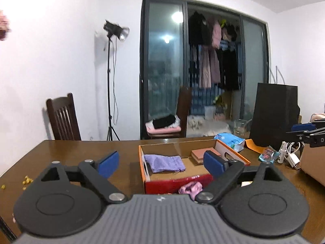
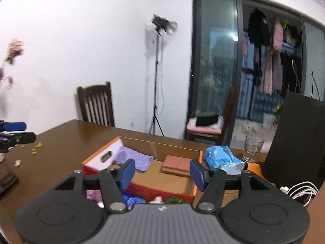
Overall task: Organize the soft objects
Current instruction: 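Bring both tools back toward the remaining soft items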
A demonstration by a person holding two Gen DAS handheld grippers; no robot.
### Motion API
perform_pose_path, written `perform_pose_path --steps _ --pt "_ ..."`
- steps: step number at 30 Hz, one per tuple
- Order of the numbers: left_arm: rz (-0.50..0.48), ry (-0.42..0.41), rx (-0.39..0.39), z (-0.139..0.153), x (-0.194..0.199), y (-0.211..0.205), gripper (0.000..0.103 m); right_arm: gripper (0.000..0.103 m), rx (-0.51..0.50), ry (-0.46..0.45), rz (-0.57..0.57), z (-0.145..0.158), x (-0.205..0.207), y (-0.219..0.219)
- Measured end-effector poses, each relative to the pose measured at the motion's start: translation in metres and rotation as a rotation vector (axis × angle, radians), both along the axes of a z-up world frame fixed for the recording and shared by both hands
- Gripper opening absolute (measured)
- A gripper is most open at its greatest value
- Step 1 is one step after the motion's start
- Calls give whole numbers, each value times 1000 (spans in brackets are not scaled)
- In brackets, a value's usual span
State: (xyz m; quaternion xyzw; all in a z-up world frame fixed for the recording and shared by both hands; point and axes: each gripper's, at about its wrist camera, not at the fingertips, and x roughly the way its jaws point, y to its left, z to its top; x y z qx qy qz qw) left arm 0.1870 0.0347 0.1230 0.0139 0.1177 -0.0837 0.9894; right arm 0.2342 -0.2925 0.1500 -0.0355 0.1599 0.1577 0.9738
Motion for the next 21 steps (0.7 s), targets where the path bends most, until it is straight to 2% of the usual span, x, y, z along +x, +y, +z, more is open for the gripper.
perform_pose_path --steps 3,5,7,10,13,15,21 --pt "36 -41 -14 -20 -36 1 96 61 16 -35 26 -18 -37 5" --pt "50 -49 -31 -34 -59 1 98 66 14 -66 28 -34 -62 11" --pt "51 -48 -39 -51 -82 0 100 72 19 -84 28 -50 -87 15" --pt "59 -11 -28 -73 -108 -1 100 72 82 -65 -6 -82 -121 18" --pt "25 26 -8 -82 -116 -5 100 72 130 -11 -51 -111 -143 19" --pt "18 19 1 -81 -117 -7 100 72 118 22 -52 -122 -150 22" --pt "19 -1 -34 -80 -119 -10 100 72 105 11 -62 -125 -151 26"
